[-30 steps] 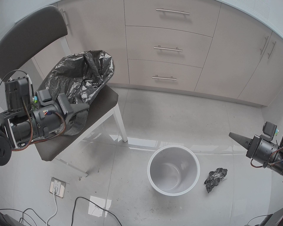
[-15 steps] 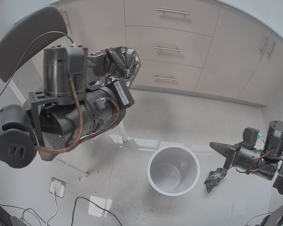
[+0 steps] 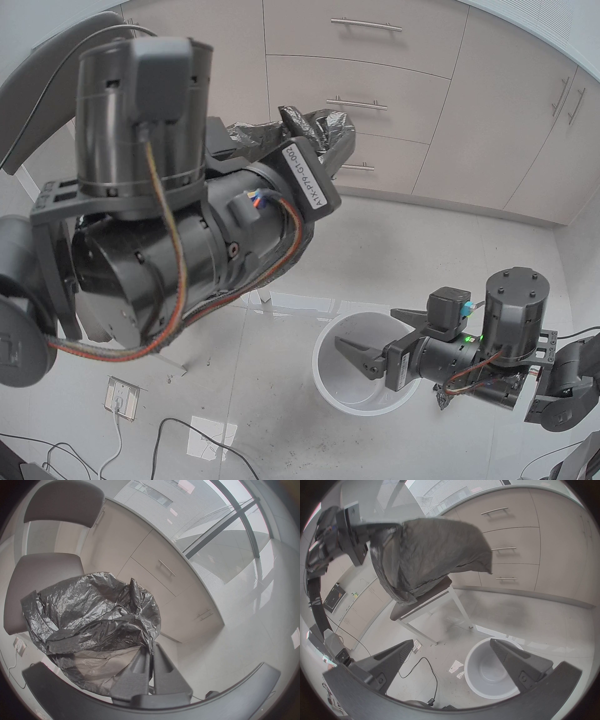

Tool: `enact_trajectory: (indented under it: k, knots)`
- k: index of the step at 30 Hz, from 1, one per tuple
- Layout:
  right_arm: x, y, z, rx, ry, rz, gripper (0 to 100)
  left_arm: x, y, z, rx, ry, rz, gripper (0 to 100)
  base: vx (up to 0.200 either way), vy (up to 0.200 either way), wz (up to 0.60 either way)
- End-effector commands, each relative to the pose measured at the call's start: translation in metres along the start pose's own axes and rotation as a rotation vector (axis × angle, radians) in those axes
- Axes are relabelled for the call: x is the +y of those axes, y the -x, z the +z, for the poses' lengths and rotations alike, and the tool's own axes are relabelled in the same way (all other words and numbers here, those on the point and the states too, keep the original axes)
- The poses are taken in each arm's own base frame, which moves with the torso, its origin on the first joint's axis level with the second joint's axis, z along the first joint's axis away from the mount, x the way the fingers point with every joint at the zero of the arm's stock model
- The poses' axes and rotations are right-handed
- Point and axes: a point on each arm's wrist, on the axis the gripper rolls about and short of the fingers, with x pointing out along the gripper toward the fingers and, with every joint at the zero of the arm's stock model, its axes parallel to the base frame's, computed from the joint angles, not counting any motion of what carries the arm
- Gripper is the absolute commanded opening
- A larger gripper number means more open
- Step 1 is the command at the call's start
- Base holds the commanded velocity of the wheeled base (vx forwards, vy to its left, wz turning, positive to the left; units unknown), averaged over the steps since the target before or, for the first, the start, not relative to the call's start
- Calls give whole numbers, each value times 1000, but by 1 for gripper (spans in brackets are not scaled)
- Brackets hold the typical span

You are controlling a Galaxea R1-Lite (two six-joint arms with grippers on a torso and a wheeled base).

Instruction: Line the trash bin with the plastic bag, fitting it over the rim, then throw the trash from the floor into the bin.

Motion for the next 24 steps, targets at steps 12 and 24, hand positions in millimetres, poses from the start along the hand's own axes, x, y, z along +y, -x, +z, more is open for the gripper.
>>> enact_trajectory:
  k: [12,24]
  knots:
    - [60,-46,15,-90,21,43,100,-22,20,-3,1,29,-109,0,0,0,0]
    - [107,-48,13,-135,27,48,100,-32,31,-8,24,30,-155,0,0,0,0]
